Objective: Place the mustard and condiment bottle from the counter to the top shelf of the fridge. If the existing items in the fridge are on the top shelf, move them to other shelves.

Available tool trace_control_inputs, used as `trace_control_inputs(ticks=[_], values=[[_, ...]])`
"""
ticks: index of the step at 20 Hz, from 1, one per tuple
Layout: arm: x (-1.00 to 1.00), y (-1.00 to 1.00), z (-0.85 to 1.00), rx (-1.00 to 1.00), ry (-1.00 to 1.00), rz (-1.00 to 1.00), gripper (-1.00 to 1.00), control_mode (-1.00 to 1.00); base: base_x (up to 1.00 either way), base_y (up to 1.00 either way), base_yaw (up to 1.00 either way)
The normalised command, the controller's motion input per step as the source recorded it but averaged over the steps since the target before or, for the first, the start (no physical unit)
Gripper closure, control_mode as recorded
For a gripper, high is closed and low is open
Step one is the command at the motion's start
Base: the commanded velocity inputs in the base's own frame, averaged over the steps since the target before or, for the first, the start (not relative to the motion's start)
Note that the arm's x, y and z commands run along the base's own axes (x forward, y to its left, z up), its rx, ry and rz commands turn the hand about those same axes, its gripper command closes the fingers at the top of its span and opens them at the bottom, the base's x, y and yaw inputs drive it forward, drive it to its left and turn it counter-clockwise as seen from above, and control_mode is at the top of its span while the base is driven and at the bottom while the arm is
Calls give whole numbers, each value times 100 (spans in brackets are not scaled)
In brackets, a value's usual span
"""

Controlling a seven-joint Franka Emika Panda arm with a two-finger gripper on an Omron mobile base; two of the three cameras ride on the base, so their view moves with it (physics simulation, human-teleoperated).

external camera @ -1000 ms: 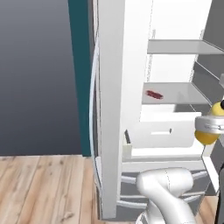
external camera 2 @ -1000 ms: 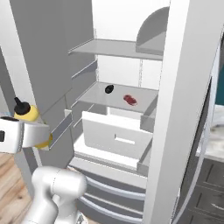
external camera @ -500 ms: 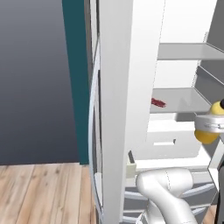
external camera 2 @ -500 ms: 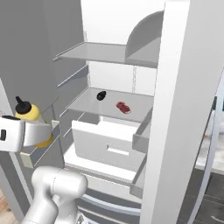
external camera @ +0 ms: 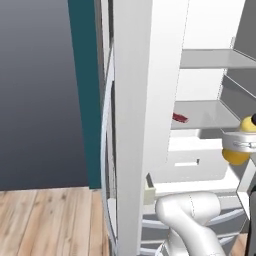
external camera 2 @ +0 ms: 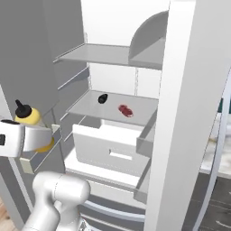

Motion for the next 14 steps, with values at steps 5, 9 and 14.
trace_control_inputs(ticks=[5, 9, 14], values=[[0, 0, 0, 0, 0, 0, 100, 100, 15, -27, -4], [0, 0, 0, 0, 0, 0, 100, 100, 40, -2, 0], [33, 0, 88, 0, 1, -4, 100, -100, 0, 0, 0]])
